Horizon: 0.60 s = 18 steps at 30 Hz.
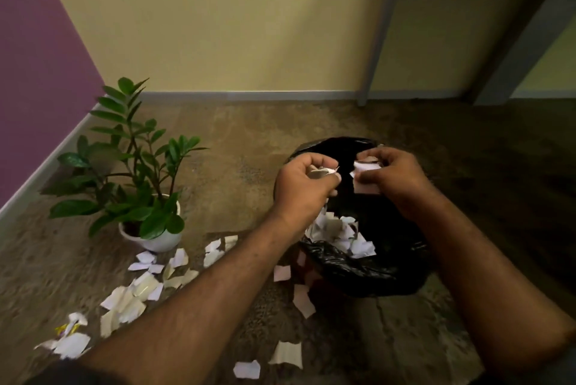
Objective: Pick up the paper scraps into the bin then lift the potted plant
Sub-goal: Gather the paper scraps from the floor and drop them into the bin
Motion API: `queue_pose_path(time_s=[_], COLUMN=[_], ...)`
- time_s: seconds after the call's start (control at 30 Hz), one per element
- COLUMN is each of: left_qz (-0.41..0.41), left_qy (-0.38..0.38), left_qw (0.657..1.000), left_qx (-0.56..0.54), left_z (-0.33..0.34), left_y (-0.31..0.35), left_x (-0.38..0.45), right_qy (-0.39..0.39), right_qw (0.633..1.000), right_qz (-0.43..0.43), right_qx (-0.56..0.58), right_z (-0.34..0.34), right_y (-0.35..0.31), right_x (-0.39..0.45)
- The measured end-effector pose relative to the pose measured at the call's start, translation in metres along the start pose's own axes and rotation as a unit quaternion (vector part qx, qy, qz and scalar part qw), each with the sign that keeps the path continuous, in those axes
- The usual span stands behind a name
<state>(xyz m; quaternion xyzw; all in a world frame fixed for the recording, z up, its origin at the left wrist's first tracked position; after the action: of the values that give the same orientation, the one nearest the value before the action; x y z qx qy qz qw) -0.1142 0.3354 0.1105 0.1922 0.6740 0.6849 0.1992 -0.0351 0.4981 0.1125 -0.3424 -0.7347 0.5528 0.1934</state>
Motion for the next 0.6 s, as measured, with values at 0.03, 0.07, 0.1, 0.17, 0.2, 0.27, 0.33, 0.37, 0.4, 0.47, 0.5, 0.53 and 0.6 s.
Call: queue_pose_path(time_s=[0.03,0.07,0.1,0.17,0.2,0.27,0.33,0.37,0.4,0.47,0.5,0.53,0.6], left_qz=[-0.013,-0.027,-0.042,-0.066,-0.073,-0.077,-0.075,-0.071,-0.064,-0.038,-0.017,0.005,0.049], left_qy=[-0.020,-0.042,-0.061,-0.082,-0.087,-0.090,-0.096,-0.098,-0.098,-0.084,-0.071,-0.055,-0.021], left_qw=[1.000,0.999,0.997,0.993,0.991,0.989,0.988,0.988,0.990,0.994,0.996,0.998,0.998], left_qx=[0.006,0.015,0.027,0.058,0.071,0.086,0.095,0.093,0.085,0.063,0.053,0.043,0.033], left_z=[0.008,0.016,0.021,0.023,0.022,0.016,0.009,0.006,0.002,-0.007,-0.013,-0.019,-0.036], left_y=[-0.001,-0.002,-0.004,-0.008,-0.010,-0.015,-0.019,-0.020,-0.021,-0.020,-0.017,-0.013,-0.006], left_x=[0.002,0.004,0.005,0.004,0.004,0.002,0.000,0.000,-0.001,0.000,0.000,-0.001,-0.003], right_qy=[0.000,-0.006,-0.015,-0.037,-0.048,-0.058,-0.046,-0.034,-0.019,0.008,0.019,0.029,0.046], right_qw=[1.000,0.999,0.998,0.995,0.992,0.986,0.982,0.980,0.978,0.975,0.974,0.973,0.969], right_qz=[0.010,0.018,0.025,0.048,0.057,0.063,0.063,0.061,0.057,0.046,0.036,0.019,-0.038], right_qx=[-0.022,-0.043,-0.059,-0.082,-0.098,-0.142,-0.172,-0.184,-0.197,-0.218,-0.224,-0.229,-0.239], right_z=[-0.004,-0.005,-0.005,-0.003,0.000,0.004,0.007,0.008,0.010,0.017,0.022,0.028,0.044], right_y=[0.005,0.009,0.012,0.018,0.020,0.021,0.020,0.019,0.017,0.011,0.007,0.001,-0.016], right_x=[0.001,0.002,0.002,0.001,0.001,0.000,0.001,0.002,0.003,0.006,0.006,0.005,0.000])
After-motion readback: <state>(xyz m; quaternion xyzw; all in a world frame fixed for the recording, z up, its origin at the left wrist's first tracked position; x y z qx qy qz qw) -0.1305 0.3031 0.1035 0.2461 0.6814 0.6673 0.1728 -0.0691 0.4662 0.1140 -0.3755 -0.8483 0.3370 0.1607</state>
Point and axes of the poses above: each hand's wrist, its own x-axis towards the middle knuckle, its own z-axis out of the palm, y = z × x, the point moved 8 cm from there along x, towards the middle knuckle
